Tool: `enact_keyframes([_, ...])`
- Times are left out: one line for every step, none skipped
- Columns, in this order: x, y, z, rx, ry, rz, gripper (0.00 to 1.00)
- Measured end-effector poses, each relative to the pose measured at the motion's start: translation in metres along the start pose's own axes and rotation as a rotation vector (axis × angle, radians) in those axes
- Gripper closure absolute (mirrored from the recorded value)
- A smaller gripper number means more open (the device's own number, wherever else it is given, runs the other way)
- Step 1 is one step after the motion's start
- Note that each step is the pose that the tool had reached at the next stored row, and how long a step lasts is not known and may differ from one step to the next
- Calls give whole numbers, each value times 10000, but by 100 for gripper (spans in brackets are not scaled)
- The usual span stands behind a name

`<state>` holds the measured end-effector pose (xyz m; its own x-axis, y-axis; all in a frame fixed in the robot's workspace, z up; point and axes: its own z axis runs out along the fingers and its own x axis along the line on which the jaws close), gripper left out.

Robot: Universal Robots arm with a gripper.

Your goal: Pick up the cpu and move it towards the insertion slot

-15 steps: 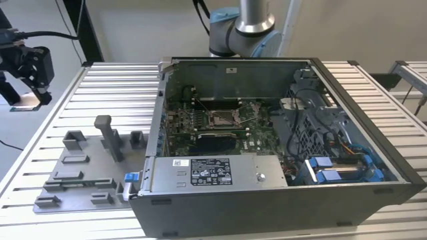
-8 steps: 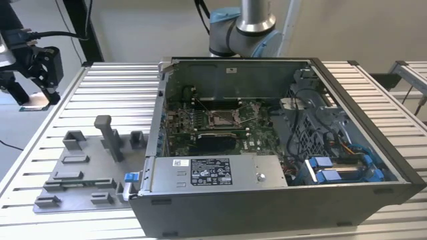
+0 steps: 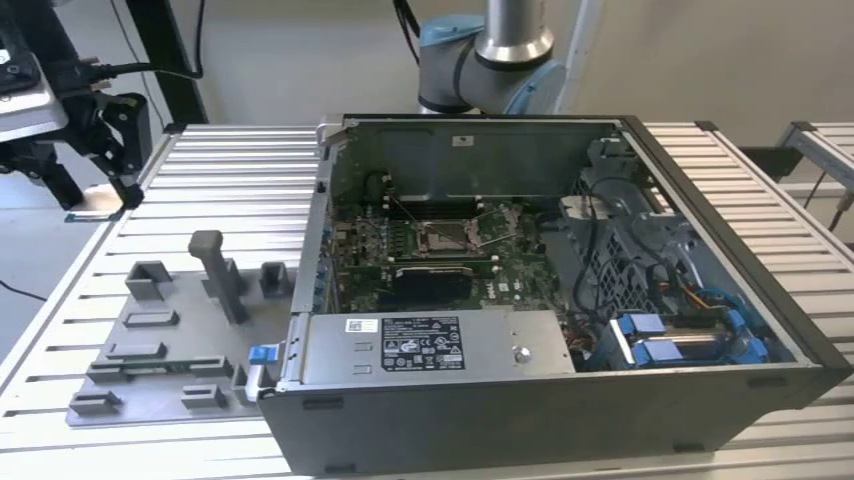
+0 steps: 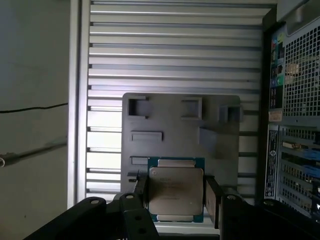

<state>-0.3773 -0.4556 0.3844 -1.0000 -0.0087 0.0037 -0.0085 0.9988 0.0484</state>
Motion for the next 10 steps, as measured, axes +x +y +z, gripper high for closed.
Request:
enact_keyframes([-22, 0, -1, 1, 2, 0, 100])
enact_keyframes([-42, 0, -1, 3, 2, 0, 100])
enact_keyframes([-62, -1, 0, 5, 1, 0, 100])
enact_keyframes([-81, -1, -1, 8, 1, 0, 100])
enact_keyframes([-103, -1, -1, 11, 1, 0, 100])
enact_keyframes([-124, -1, -1, 14, 2, 0, 100])
enact_keyframes([-145, -1, -1, 18, 2, 0, 100])
enact_keyframes([-165, -1, -1, 22, 2, 0, 100])
enact_keyframes([-184, -1, -1, 26, 2, 0, 100])
enact_keyframes([-204, -1, -1, 29, 2, 1, 100])
